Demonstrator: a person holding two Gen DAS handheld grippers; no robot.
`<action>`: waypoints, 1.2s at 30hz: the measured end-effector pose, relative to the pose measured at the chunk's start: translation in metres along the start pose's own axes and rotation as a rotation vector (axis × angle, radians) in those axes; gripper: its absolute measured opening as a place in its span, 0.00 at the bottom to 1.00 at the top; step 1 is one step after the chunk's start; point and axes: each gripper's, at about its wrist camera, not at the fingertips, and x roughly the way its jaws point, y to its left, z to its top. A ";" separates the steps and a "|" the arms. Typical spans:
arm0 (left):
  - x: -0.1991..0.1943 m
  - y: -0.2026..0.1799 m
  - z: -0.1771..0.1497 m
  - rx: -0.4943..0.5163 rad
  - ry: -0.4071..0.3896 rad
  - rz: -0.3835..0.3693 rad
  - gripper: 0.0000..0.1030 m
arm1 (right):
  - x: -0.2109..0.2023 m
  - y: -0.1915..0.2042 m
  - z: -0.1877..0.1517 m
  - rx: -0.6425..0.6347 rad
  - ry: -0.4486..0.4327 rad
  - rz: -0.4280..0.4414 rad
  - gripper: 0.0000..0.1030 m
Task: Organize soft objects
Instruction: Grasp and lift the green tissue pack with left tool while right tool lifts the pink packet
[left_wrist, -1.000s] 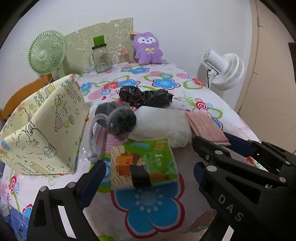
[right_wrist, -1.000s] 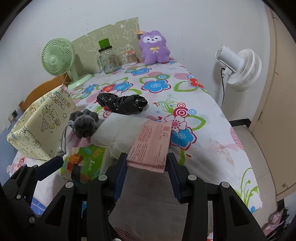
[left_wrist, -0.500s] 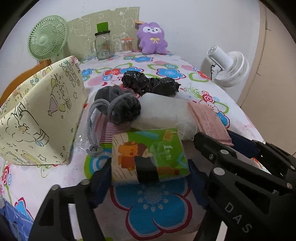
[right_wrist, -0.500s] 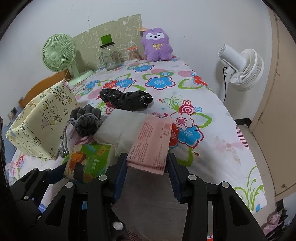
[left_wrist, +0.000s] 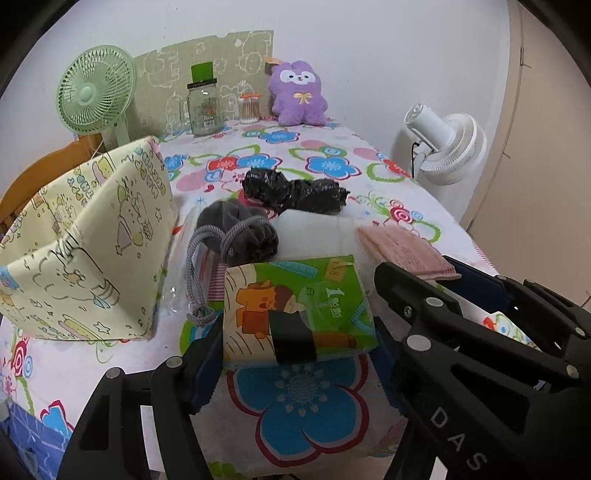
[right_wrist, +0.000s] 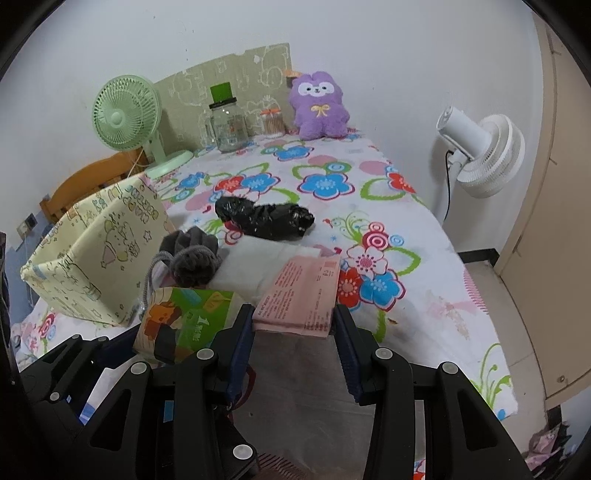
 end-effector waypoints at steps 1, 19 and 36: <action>-0.002 0.000 0.001 0.001 -0.004 -0.002 0.72 | -0.002 0.000 0.001 0.000 -0.006 -0.001 0.45; -0.038 0.008 0.031 0.011 -0.066 -0.013 0.72 | -0.041 0.016 0.031 -0.003 -0.105 -0.014 0.44; -0.062 0.035 0.061 0.006 -0.115 0.029 0.72 | -0.062 0.047 0.064 -0.024 -0.158 -0.023 0.44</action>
